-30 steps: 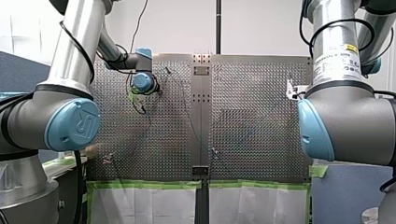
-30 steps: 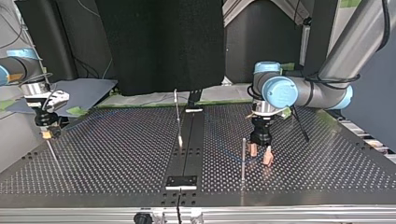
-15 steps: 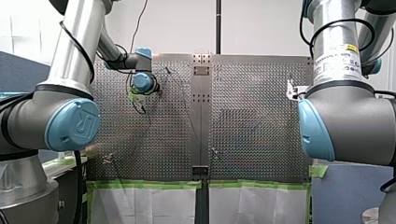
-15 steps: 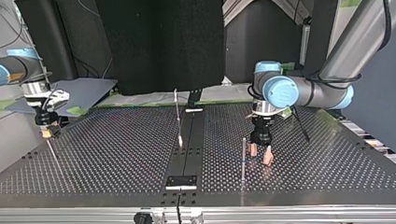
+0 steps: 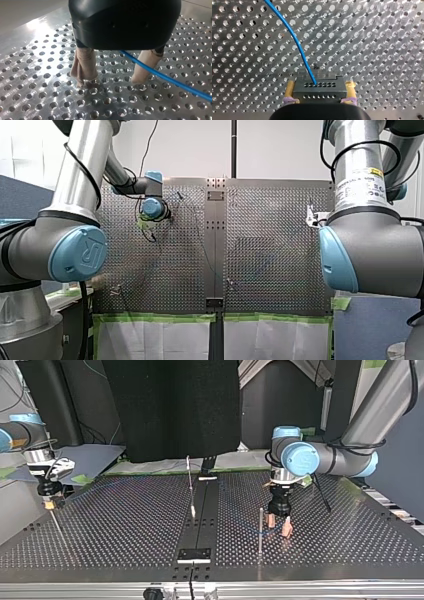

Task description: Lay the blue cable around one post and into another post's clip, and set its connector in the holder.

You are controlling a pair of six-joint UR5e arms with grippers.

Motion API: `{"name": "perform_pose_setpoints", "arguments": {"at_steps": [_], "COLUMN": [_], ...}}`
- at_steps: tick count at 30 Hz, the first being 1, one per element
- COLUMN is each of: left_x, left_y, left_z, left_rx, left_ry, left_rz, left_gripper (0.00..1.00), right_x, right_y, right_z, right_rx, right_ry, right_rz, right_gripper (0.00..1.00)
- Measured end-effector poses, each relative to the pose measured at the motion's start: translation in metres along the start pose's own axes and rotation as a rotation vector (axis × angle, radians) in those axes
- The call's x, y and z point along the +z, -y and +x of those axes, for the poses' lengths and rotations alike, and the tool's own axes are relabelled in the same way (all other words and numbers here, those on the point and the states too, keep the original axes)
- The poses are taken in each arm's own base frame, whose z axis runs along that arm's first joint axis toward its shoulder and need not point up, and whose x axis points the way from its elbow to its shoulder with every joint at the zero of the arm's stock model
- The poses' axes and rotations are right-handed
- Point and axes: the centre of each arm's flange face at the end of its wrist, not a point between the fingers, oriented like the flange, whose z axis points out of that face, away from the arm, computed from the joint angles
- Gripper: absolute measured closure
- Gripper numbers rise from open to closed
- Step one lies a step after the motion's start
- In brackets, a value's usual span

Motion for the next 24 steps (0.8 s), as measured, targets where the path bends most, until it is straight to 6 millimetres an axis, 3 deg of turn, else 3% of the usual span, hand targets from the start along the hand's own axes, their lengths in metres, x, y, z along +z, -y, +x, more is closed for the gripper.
{"name": "perform_pose_setpoints", "arguments": {"at_steps": [21, 23, 24], "left_x": [0.0006, 0.0007, 0.0007], "left_y": [-0.0016, -0.0019, -0.0020], "left_z": [-0.0011, -0.0012, -0.0013], "left_rx": [0.000, 0.000, 0.000], "left_ry": [0.002, 0.002, 0.002], "left_rz": [-0.001, -0.002, -0.002], "left_gripper": [0.00, 0.00, 0.00], "right_x": [0.0010, 0.0011, 0.0012], "right_y": [-0.0001, -0.0001, -0.0002], "right_z": [-0.0007, -0.0009, -0.0010], "right_rx": [0.010, 0.010, 0.010], "right_ry": [-0.004, -0.005, -0.005], "right_rz": [-0.003, -0.004, -0.005], "right_gripper": [1.00, 0.62, 0.62]}}
